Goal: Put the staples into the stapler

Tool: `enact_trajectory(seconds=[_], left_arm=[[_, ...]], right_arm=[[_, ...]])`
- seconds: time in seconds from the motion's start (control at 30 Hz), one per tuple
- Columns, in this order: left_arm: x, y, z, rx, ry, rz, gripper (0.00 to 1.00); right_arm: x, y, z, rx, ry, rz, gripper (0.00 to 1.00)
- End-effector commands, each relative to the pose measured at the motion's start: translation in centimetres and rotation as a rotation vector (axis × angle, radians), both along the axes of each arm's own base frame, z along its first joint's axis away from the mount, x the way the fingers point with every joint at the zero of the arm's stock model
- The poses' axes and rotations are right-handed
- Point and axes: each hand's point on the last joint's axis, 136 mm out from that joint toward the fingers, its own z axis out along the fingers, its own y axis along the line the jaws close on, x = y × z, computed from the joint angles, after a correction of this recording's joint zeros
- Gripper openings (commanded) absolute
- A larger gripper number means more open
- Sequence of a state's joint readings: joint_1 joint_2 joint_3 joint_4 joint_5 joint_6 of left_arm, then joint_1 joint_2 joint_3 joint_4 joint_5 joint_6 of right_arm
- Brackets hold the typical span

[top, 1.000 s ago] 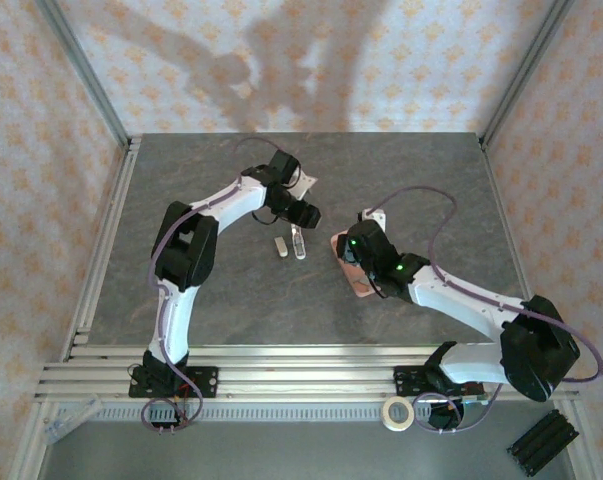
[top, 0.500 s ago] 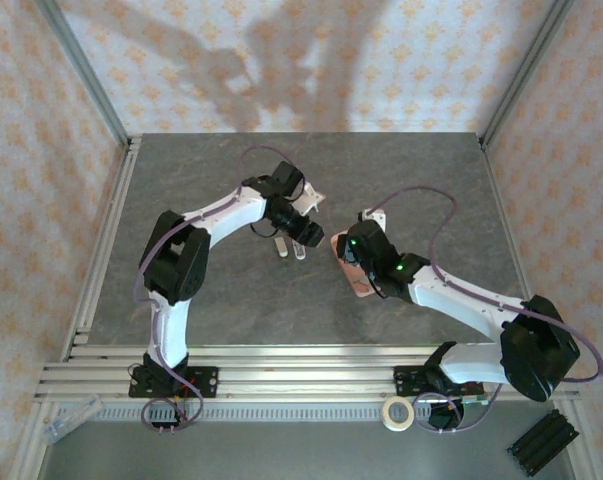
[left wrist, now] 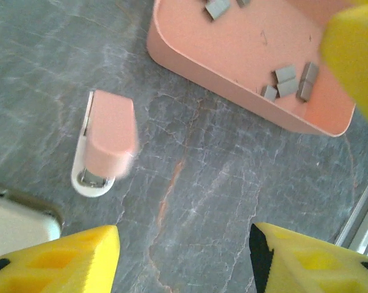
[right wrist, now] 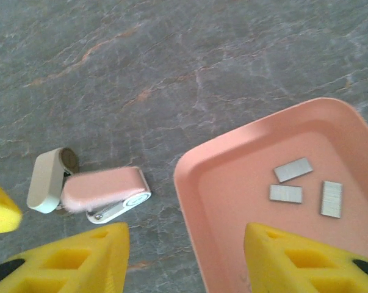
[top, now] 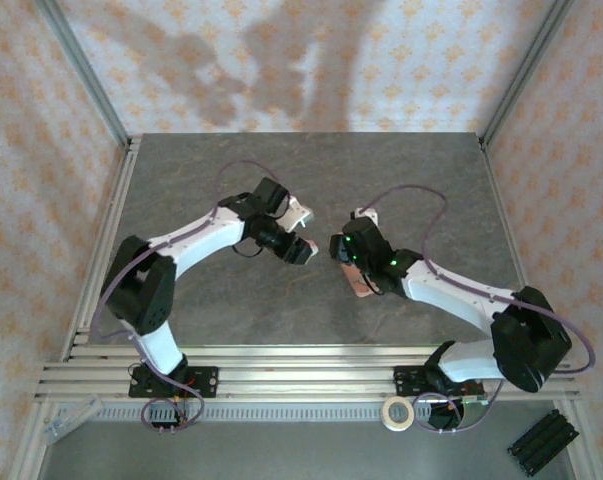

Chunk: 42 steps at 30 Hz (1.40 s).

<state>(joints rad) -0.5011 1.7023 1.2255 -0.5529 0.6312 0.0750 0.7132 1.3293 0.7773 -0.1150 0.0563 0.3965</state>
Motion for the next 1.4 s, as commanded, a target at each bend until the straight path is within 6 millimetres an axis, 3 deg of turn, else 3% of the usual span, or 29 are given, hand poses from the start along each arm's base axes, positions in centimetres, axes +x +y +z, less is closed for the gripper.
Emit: enact_trajectory(seconds=[0.0, 0.17, 0.3, 0.5, 0.77, 0.83, 0.97, 1.03, 1.17, 1.27, 1.37], left_arm=[[1.9, 2.9, 0.8, -0.029, -0.048, 0.183, 0.60], [2.1, 7.0, 1.6, -0.073, -0.112, 0.350, 0.60], [1.1, 8.7, 1.7, -0.065, -0.135, 0.386, 0.60], [0.2, 9.9, 1.1, -0.051, -0.130, 0.409, 0.60], [0.6, 10.0, 1.0, -0.060, -0.131, 0.413, 0.60], [0.6, 9.9, 1.0, -0.061, -0.129, 0.412, 0.60], [0.8, 9.9, 0.8, -0.066, -0.132, 0.412, 0.60], [0.8, 9.9, 0.7, -0.061, -0.128, 0.411, 0.60], [0.9, 10.0, 0.7, -0.064, -0.132, 0.417, 0.60], [1.1, 9.9, 0.9, -0.079, -0.136, 0.430, 0.60], [1.6, 10.1, 2.0, -0.091, -0.166, 0.460, 0.62]], right_arm=[[0.9, 2.5, 1.5, 0.071, -0.011, 0.045, 0.52], [1.6, 5.1, 1.0, 0.068, 0.015, 0.095, 0.51], [2.8, 6.5, 0.1, 0.054, 0.044, 0.097, 0.45], [4.1, 7.9, -1.6, 0.021, 0.108, 0.095, 0.32], [3.0, 9.0, -3.7, 0.047, 0.182, 0.120, 0.22], [2.1, 8.8, -5.6, 0.029, 0.224, 0.115, 0.21], [0.1, 7.6, -12.4, -0.043, 0.379, 0.081, 0.16], [-0.4, 6.9, -13.4, -0.081, 0.398, 0.068, 0.16], [0.0, 6.6, -11.8, -0.107, 0.363, 0.076, 0.17], [0.8, 7.3, -8.9, -0.082, 0.300, 0.108, 0.18], [1.7, 7.4, -4.9, -0.056, 0.212, 0.115, 0.26]])
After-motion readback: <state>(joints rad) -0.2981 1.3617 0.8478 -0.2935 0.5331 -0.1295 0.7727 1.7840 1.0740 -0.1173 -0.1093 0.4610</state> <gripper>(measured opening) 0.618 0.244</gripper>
